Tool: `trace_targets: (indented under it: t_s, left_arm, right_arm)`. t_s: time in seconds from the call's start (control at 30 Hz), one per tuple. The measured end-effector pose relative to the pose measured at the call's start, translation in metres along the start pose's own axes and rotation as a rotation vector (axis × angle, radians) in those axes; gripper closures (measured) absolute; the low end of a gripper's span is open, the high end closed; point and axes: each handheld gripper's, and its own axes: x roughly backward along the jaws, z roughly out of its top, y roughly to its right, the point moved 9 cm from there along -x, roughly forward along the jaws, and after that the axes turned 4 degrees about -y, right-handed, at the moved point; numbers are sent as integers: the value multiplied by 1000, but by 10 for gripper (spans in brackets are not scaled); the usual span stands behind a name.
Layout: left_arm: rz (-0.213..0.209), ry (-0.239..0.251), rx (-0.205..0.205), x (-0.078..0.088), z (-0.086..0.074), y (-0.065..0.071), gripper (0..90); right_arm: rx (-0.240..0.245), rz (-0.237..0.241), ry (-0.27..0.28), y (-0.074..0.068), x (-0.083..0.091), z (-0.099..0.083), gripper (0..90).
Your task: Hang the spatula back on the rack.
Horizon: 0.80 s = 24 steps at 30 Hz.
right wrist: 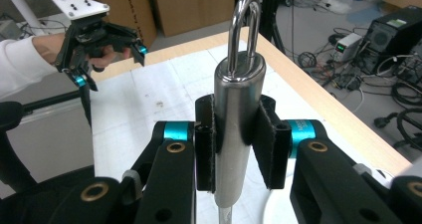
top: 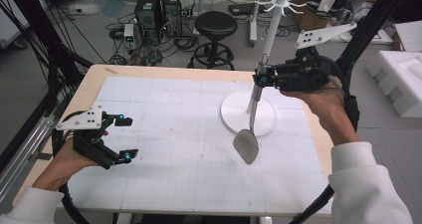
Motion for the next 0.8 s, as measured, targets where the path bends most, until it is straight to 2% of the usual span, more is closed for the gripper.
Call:
trace_targets:
  t_s: [0.1, 0.13, 0.27, 0.4, 0.53, 0.7, 0.8]
  left_arm:
    - [9, 10, 4, -1, -3, -3, 17]
    - [12, 12, 7, -1, -5, -4, 17]
    - [18, 9, 16, -3, -11, -8, 17]
    - [32, 5, 5, -5, -15, -11, 17]
    - [29, -4, -5, -7, -17, -10, 17]
    - [33, 11, 13, -7, -19, -13, 17]
    - [32, 15, 30, -8, -26, -14, 17]
  right_arm:
    - [6, 6, -13, 8, 2, -1, 735]
    - [-6, 12, -23, 8, 3, -1, 735]
    - [14, 22, -34, 16, 3, -2, 735]
    - [20, 35, -49, 26, 5, -1, 735]
    - [38, 37, -50, 34, 7, 2, 736]
    - [37, 39, -42, 44, 11, 6, 736]
    - [37, 41, -41, 49, 14, 9, 736]
